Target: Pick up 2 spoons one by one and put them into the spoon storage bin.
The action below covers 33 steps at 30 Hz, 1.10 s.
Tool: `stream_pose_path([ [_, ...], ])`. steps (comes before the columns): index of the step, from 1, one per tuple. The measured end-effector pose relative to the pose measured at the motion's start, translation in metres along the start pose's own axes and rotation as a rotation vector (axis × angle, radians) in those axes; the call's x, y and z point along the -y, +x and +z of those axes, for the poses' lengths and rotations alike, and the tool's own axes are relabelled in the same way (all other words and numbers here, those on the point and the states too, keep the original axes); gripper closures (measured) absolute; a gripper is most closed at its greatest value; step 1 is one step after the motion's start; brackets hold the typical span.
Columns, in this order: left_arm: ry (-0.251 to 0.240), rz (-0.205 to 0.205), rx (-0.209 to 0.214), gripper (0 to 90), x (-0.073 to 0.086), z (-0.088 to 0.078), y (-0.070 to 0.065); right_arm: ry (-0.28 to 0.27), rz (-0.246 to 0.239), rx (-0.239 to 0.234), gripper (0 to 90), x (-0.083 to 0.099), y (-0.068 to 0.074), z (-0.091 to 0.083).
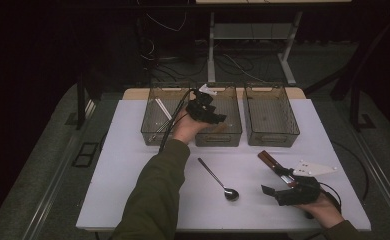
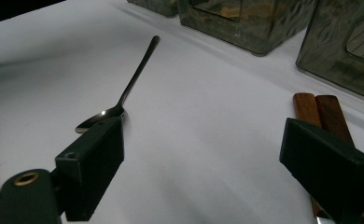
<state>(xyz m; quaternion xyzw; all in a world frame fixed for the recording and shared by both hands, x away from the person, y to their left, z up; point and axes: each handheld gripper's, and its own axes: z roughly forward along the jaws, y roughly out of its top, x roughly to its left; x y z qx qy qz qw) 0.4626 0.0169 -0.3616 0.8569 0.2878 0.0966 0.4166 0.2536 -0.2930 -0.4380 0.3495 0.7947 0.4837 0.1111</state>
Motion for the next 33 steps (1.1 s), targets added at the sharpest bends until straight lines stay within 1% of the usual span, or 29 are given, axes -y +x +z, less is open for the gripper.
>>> stream_pose_path([
  [1, -0.002, 0.001, 0.000, 37.0, 0.002, -0.003, -0.003, 0.000, 0.000, 0.001, 13.8, 0.000, 0.000, 0.000],
  [3, -0.012, -0.002, 0.017, 35.3, 0.005, -0.010, -0.007, 0.004, 0.004, 0.001, 13.8, 0.000, 0.000, 0.000],
  [5, -0.029, 0.005, 0.035, 34.8, 0.009, -0.017, -0.012, 0.003, 0.001, 0.004, 13.8, 0.000, 0.000, 0.000],
  [6, -0.037, -0.007, 0.047, 34.4, 0.011, -0.021, -0.015, 0.003, 0.002, 0.003, 13.9, 0.000, 0.000, 0.000],
  [7, -0.041, -0.005, 0.053, 34.1, 0.013, -0.023, -0.018, 0.005, 0.002, 0.003, 13.9, 0.000, 0.000, 0.000],
  [9, -0.036, 0.004, 0.065, 34.2, 0.018, -0.029, -0.023, 0.006, 0.001, 0.006, 13.8, 0.000, -0.001, 0.001],
  [11, -0.035, 0.005, 0.065, 34.6, 0.023, -0.034, -0.027, 0.005, 0.003, 0.008, 13.8, 0.000, -0.001, 0.001],
  [12, -0.037, 0.014, 0.069, 35.1, 0.026, -0.036, -0.028, 0.005, 0.004, 0.009, 13.8, 0.000, -0.001, 0.001],
  [13, -0.040, 0.002, 0.077, 36.1, 0.030, -0.038, -0.031, 0.005, 0.005, 0.009, 13.8, 0.000, -0.001, 0.001],
  [14, -0.040, 0.000, 0.079, 37.4, 0.033, -0.040, -0.032, 0.005, 0.005, 0.010, 13.8, 0.001, -0.001, 0.001],
  [15, -0.043, -0.001, 0.078, 39.1, 0.037, -0.042, -0.034, 0.005, 0.005, 0.012, 13.8, 0.001, -0.001, 0.001],
  [16, -0.042, -0.002, 0.087, 41.5, 0.041, -0.043, -0.035, 0.004, 0.006, 0.015, 13.8, 0.001, -0.001, 0.001],
  [18, -0.031, 0.007, 0.092, 49.4, 0.049, -0.045, -0.037, 0.005, 0.007, 0.015, 13.8, 0.001, -0.001, 0.001],
  [19, -0.037, 0.004, 0.097, 53.1, 0.053, -0.044, -0.038, 0.005, 0.007, 0.016, 13.8, 0.001, -0.001, 0.001],
  [21, -0.025, 0.006, 0.107, 60.8, 0.060, -0.045, -0.040, 0.005, 0.008, 0.017, 13.9, 0.001, -0.002, 0.001],
  [24, -0.015, 0.003, 0.120, 69.3, 0.070, -0.044, -0.044, 0.004, 0.008, 0.018, 13.8, 0.001, -0.001, 0.001],
  [30, 0.011, 0.035, 0.133, 82.2, 0.087, -0.042, -0.053, 0.008, 0.004, 0.020, 13.9, 0.001, -0.002, 0.002],
  [33, 0.021, 0.052, 0.124, 89.0, 0.096, -0.041, -0.056, 0.010, 0.006, 0.024, 13.8, 0.001, -0.002, 0.002],
])
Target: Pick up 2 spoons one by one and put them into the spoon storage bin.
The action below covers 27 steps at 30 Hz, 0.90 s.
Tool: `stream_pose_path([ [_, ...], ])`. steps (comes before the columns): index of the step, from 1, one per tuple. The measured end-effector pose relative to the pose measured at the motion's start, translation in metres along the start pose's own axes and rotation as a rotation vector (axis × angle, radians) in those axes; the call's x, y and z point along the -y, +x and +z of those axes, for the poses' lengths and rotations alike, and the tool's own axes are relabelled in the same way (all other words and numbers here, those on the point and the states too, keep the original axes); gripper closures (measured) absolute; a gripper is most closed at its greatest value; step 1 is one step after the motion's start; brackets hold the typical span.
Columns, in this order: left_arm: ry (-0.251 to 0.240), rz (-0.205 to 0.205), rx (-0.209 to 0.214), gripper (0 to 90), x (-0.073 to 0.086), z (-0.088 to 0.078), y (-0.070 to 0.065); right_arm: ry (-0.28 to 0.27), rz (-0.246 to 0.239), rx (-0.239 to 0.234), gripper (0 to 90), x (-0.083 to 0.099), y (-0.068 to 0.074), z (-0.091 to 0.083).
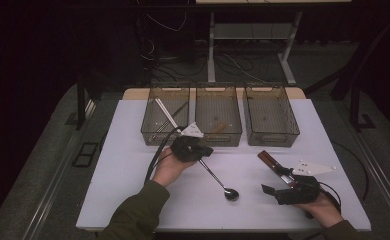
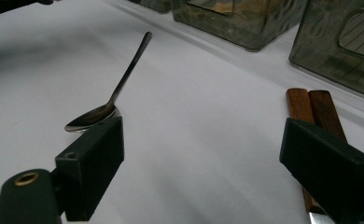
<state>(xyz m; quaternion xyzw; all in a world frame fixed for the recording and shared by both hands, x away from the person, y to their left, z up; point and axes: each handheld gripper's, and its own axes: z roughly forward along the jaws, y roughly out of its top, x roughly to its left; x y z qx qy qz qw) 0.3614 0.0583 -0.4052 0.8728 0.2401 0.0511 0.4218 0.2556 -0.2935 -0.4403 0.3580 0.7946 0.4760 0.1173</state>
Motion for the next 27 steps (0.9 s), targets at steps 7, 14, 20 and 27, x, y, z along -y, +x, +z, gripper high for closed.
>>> stream_pose_path([
  [7, 0.064, 0.007, -0.016, 89.4, 0.014, 0.010, -0.001, 0.001, 0.005, 0.015, 13.8, 0.001, -0.001, 0.000],
  [14, 0.107, 0.012, -0.040, 89.4, 0.019, 0.022, 0.001, 0.001, 0.012, 0.019, 13.9, 0.001, -0.002, 0.000],
  [20, 0.125, 0.005, -0.055, 89.4, 0.022, 0.028, 0.002, 0.002, 0.018, 0.020, 13.9, 0.001, -0.002, -0.001],
  [27, 0.145, 0.016, -0.065, 89.4, 0.024, 0.032, 0.003, 0.002, 0.019, 0.021, 13.9, 0.002, -0.003, 0.000],
])
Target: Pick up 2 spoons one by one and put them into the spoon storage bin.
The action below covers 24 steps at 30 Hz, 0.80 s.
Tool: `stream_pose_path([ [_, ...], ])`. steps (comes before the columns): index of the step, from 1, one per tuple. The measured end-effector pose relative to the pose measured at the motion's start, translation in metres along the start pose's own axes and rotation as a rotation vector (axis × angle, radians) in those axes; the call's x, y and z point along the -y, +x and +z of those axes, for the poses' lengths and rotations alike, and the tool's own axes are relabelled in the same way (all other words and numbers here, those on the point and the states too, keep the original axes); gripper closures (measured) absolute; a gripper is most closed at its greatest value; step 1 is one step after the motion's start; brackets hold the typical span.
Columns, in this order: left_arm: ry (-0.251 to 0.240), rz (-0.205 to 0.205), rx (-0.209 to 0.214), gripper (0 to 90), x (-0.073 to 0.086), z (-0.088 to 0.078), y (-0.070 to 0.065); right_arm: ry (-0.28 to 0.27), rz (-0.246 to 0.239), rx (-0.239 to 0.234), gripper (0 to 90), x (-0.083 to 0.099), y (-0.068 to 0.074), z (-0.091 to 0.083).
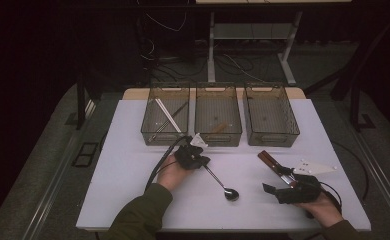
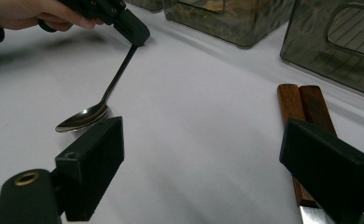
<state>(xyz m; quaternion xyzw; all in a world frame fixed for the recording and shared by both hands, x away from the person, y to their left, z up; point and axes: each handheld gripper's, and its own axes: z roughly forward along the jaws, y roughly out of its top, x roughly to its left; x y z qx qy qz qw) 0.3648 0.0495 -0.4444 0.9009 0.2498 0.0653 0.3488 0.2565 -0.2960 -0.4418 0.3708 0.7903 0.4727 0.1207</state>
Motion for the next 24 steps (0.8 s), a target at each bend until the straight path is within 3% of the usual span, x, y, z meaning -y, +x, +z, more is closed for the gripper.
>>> stream_pose_path([
  [6, 0.013, 0.026, -0.006, 89.5, -0.001, 0.000, 0.000, 0.000, 0.000, 0.004, 13.8, 0.000, 0.000, 0.000],
  [10, 0.020, 0.009, 0.000, 89.6, -0.001, -0.002, -0.001, 0.001, -0.002, 0.006, 13.9, 0.000, 0.000, 0.000],
  [24, 0.070, 0.015, 0.005, 89.6, 0.004, -0.010, -0.005, 0.003, -0.010, 0.007, 13.9, 0.000, 0.000, 0.000],
])
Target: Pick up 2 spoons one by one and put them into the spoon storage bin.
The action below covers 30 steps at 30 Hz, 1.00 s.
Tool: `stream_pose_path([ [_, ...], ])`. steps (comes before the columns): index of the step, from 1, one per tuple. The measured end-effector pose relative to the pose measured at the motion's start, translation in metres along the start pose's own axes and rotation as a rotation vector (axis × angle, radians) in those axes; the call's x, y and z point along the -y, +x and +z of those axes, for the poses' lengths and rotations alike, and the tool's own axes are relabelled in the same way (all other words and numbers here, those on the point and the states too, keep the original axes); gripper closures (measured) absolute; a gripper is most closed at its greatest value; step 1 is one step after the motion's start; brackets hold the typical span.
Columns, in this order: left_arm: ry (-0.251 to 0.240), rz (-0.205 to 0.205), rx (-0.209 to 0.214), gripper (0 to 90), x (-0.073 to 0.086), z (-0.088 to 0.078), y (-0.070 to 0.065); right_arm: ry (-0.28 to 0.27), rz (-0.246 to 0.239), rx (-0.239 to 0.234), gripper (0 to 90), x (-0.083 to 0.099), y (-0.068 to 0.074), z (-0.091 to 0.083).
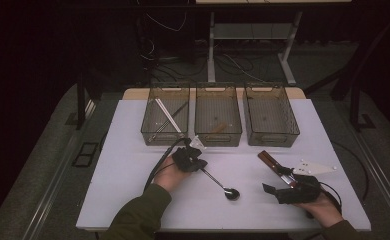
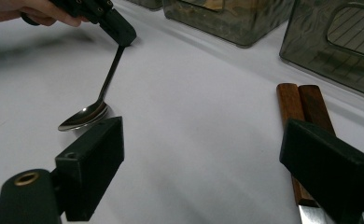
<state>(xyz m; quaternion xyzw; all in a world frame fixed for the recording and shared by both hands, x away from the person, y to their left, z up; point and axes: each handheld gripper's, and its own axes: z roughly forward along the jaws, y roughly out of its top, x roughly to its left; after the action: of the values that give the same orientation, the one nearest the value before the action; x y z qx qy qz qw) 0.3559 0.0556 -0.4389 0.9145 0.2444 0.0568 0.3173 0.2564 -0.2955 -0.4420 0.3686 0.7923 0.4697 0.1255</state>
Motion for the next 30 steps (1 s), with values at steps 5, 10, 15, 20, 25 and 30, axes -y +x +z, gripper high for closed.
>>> stream_pose_path([
  [5, 0.001, -0.009, 0.013, 89.6, 0.005, -0.004, -0.001, 0.001, -0.006, 0.001, 13.8, 0.000, 0.000, 0.000],
  [10, 0.003, -0.019, 0.023, 89.6, 0.011, -0.008, -0.004, 0.001, -0.004, 0.001, 14.3, 0.000, 0.000, 0.000],
  [15, -0.004, -0.031, 0.033, 89.6, 0.015, -0.011, -0.007, -0.010, -0.001, 0.030, 14.3, -0.001, 0.003, 0.001],
  [20, 0.006, -0.042, 0.046, 89.6, 0.020, -0.015, -0.010, -0.008, 0.009, 0.032, 14.3, -0.002, 0.003, 0.001],
  [25, 0.003, -0.039, 0.056, 89.6, 0.024, -0.018, -0.014, -0.007, 0.013, 0.046, 14.2, -0.003, 0.001, 0.000],
  [30, 0.007, -0.037, 0.071, 89.6, 0.030, -0.023, -0.018, -0.006, 0.019, 0.056, 14.2, -0.002, 0.001, 0.000],
])
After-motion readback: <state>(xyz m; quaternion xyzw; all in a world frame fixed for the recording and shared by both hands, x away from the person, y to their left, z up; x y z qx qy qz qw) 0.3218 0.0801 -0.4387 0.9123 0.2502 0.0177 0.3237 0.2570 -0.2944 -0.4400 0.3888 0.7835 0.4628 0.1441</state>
